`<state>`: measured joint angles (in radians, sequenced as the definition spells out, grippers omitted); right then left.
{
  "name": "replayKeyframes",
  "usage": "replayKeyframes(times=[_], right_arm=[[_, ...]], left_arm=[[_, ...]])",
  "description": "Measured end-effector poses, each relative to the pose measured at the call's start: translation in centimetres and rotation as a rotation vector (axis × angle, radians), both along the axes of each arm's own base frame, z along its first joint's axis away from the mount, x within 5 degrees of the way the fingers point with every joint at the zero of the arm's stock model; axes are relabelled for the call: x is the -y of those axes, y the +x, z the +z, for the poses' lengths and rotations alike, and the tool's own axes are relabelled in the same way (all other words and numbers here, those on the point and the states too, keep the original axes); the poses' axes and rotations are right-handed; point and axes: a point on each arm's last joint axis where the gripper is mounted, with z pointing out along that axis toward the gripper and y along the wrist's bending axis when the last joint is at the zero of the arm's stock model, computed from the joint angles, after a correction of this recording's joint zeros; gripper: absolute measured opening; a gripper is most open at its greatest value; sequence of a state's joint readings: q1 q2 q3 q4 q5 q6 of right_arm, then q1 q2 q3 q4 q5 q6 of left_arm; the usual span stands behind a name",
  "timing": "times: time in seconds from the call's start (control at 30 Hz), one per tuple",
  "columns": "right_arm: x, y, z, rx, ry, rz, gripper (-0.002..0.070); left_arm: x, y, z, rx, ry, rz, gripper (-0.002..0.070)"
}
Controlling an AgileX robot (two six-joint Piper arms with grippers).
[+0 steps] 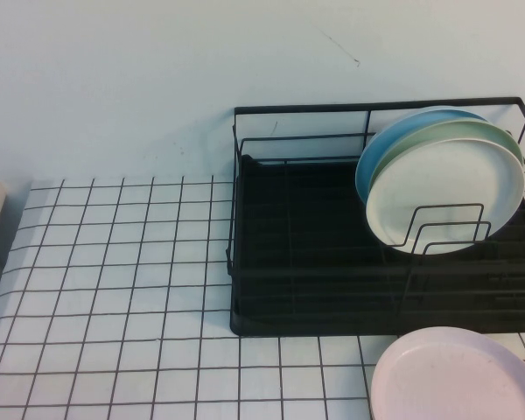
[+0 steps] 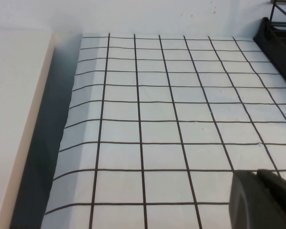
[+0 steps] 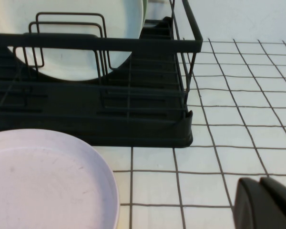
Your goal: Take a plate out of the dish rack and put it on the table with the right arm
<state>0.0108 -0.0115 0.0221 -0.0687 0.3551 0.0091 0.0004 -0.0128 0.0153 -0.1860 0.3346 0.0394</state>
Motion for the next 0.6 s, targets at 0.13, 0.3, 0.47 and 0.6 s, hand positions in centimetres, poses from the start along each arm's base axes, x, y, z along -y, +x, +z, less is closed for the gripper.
replayKeyframes(times=[0.13, 0.3, 0.47, 0.6], right_arm=[[0.0, 0.0, 0.0, 0.0, 0.0, 0.0, -0.0003], [0.0, 0.0, 0.0, 0.0, 0.0, 0.0, -0.0003], [0.0, 0.0, 0.0, 0.0, 0.0, 0.0, -0.0003], [0.04, 0.17, 0.29, 0.052, -0.023, 0.002, -0.0003]], left_arm=[[0.0, 0.0, 0.0, 0.0, 0.0, 0.0, -0.0003], [0.0, 0.0, 0.0, 0.0, 0.0, 0.0, -0.0003], [0.0, 0.0, 0.0, 0.0, 0.004, -0.001, -0.0003], [0.0, 0.0, 0.0, 0.0, 0.006, -0.002, -0.0003]])
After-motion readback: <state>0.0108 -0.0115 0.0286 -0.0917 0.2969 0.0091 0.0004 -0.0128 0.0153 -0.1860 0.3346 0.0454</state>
